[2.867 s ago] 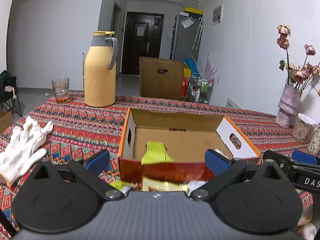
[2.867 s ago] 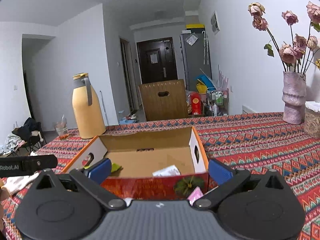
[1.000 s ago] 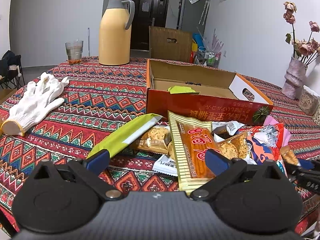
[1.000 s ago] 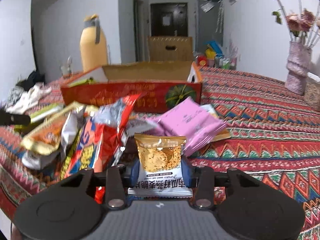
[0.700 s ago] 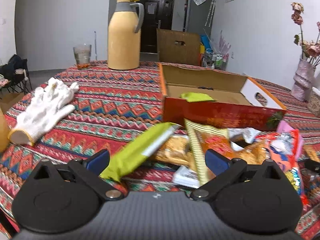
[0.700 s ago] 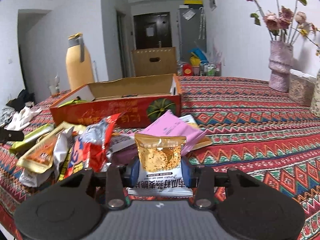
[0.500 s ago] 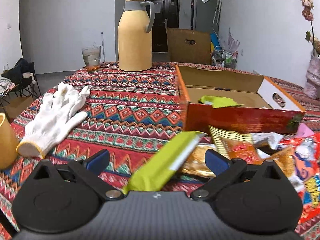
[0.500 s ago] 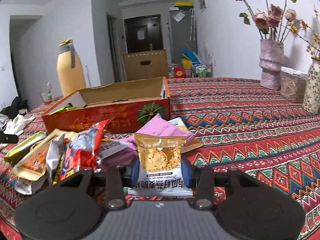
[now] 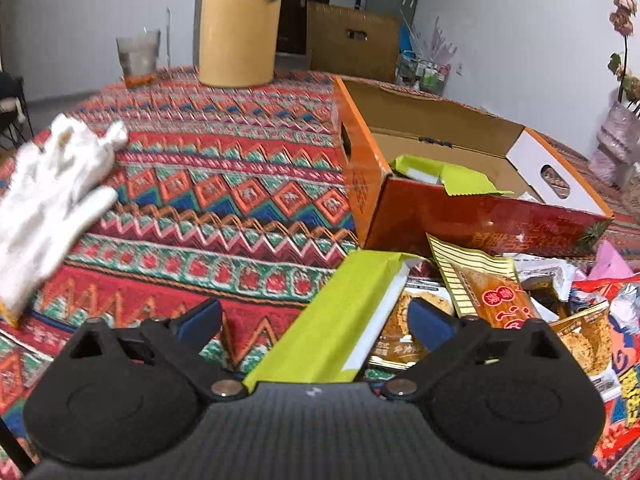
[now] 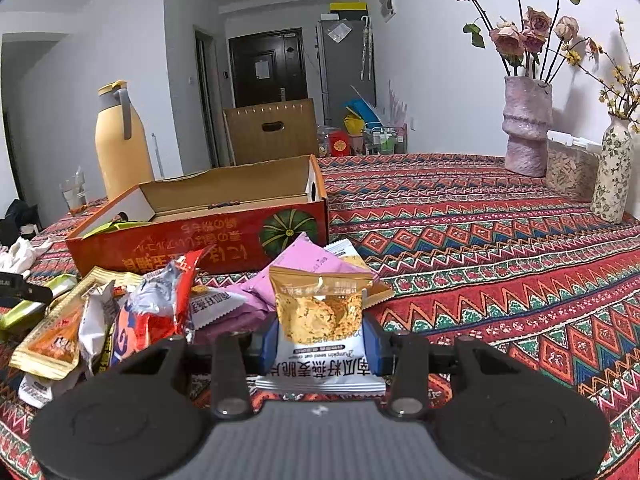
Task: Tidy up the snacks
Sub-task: 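Grasp the yellow-green bar with the left gripper while the right gripper grasps a cracker packet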
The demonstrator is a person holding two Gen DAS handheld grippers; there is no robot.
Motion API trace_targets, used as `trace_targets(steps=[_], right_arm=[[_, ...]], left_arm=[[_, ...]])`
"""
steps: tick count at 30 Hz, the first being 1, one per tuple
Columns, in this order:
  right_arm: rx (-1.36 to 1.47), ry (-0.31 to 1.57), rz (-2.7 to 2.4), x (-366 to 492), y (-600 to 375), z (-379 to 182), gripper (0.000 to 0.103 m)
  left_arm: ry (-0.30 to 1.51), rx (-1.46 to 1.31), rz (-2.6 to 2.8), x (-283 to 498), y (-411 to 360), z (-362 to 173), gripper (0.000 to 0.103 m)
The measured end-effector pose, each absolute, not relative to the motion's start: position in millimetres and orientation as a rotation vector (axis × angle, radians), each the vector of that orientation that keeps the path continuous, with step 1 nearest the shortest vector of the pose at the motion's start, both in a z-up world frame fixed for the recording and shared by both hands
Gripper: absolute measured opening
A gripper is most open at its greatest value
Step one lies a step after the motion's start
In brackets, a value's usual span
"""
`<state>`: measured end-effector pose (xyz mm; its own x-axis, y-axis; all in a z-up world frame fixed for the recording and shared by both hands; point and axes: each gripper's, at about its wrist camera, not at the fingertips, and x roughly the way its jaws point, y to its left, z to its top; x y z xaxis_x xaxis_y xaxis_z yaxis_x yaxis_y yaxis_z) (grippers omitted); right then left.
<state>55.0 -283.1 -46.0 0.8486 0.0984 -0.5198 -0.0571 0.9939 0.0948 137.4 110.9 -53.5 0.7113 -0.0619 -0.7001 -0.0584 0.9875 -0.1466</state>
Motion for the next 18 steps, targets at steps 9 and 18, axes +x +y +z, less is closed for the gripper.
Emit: trace_targets(steps=[9, 18], right_arm=[[0.074, 0.552, 0.064, 59.3, -278.2, -44.1, 0.042], [0.07, 0.547, 0.071, 56.3, -274.8, -41.0, 0.042]], left_arm=[[0.801, -0.286, -0.115, 135.2, 121.3, -56.5, 0.054], [0.77, -0.272, -0.093, 121.9, 116.4, -52.2, 0.037]])
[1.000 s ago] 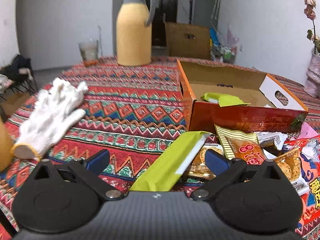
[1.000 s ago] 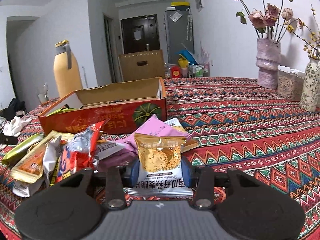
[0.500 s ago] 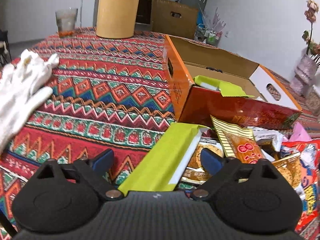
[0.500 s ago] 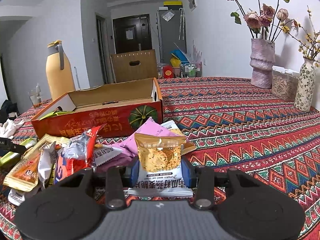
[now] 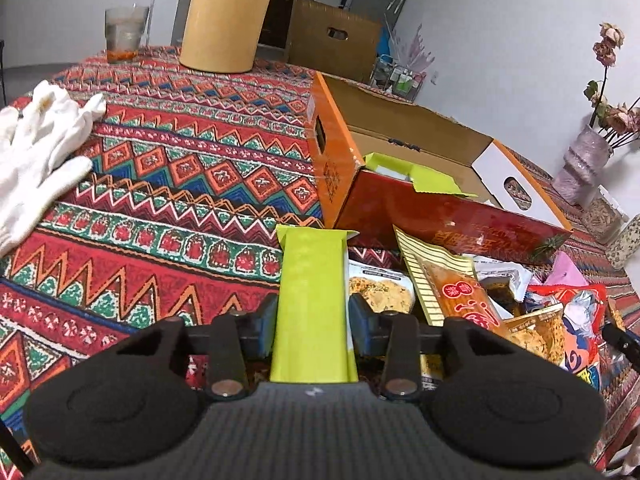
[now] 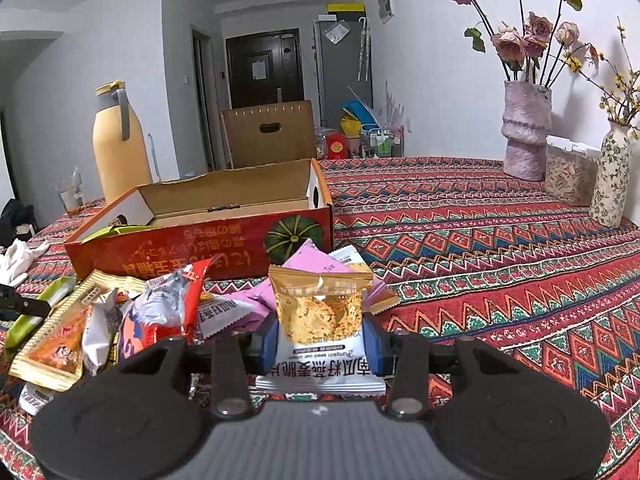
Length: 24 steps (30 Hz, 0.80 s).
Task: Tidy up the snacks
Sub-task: 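Grasp the yellow-green bar with the left gripper while the right gripper grasps a cracker packet, then carry both packets over the box and open both grippers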
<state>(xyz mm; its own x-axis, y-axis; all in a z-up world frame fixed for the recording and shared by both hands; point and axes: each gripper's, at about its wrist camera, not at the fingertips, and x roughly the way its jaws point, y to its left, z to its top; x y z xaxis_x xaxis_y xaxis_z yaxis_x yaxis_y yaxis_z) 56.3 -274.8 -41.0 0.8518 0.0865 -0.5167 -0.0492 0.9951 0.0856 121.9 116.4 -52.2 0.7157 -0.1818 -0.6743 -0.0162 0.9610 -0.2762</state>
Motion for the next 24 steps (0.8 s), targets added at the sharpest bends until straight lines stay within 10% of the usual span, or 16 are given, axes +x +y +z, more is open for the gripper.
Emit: trace_targets(steps=[24], right_arm=[[0.094, 0.47, 0.113, 58.1, -274.7, -14.8, 0.042]], left_arm=[[0.586, -0.198, -0.038, 95.6, 83.4, 3.0, 0.035]])
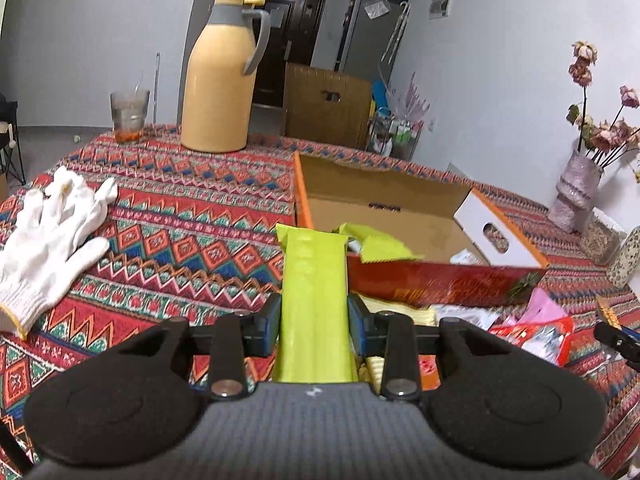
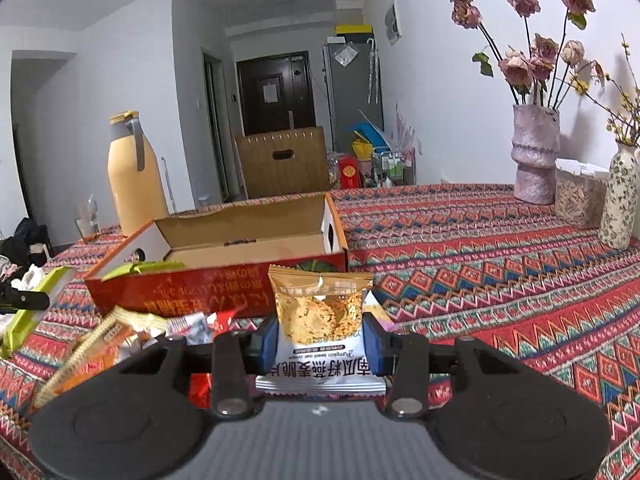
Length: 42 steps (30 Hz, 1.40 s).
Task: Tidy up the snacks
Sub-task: 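Carry both packets over the box and open both grippers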
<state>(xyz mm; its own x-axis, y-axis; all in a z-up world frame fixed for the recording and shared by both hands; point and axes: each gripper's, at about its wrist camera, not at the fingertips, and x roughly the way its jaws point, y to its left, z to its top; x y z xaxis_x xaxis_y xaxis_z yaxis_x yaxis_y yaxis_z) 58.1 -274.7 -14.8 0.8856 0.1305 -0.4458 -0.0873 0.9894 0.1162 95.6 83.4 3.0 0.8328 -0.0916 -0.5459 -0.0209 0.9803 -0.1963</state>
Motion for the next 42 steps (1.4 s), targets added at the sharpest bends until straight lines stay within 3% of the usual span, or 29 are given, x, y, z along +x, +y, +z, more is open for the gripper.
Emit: trace_targets(steps=[23, 42], right_arm=[[0.1, 0.368, 0.23, 143.8, -251.1, 24.8, 0.042], [0.095, 0.448, 0.191, 238.9, -227.1, -8.1, 0.042]], left_arm=[[0.485, -0.179, -0.057, 150.4, 27.3, 51.0, 0.035], [0.517, -0.183, -0.031, 242.8, -6.4, 26.7, 0.035]])
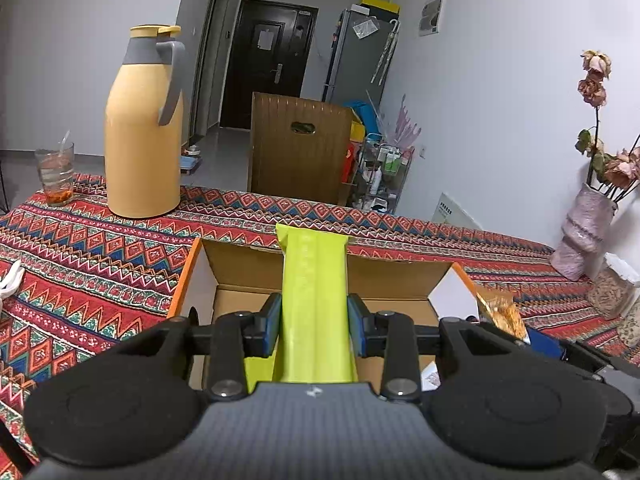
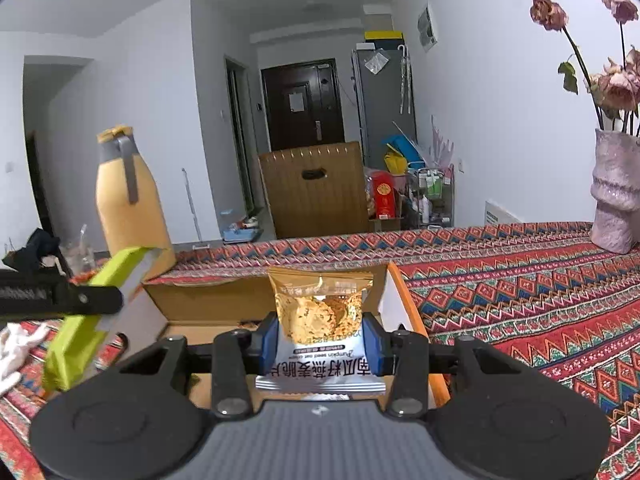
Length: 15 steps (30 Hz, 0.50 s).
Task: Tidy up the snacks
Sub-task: 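Carry both packets over the box and open both grippers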
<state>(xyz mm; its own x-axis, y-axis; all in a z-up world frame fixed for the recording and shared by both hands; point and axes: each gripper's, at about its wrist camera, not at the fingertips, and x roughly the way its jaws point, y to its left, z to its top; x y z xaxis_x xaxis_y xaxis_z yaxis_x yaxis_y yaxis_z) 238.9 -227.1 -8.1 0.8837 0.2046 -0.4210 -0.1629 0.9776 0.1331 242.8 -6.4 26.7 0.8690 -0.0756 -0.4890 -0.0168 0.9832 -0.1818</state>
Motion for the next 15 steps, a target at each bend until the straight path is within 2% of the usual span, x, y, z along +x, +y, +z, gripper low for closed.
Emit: trace_targets(steps=[13, 14, 15], right_arm=[[0.075, 0.508, 0.182, 249.3, -220.7, -21.7, 0.045], [0.076, 0.51, 0.179, 249.2, -221.1, -22.3, 0.05], [0.078, 0.514, 0.18, 249.3, -221.9, -22.4, 0.062]], left_arm=[[0.582, -0.186, -0.026, 254.5, -2.1, 4.1, 0.037], [0.58, -0.183, -0.026, 253.5, -2.3, 4.4, 0.044], [0.576, -0.183, -0.026, 252.4, -2.3, 4.8, 0.05]])
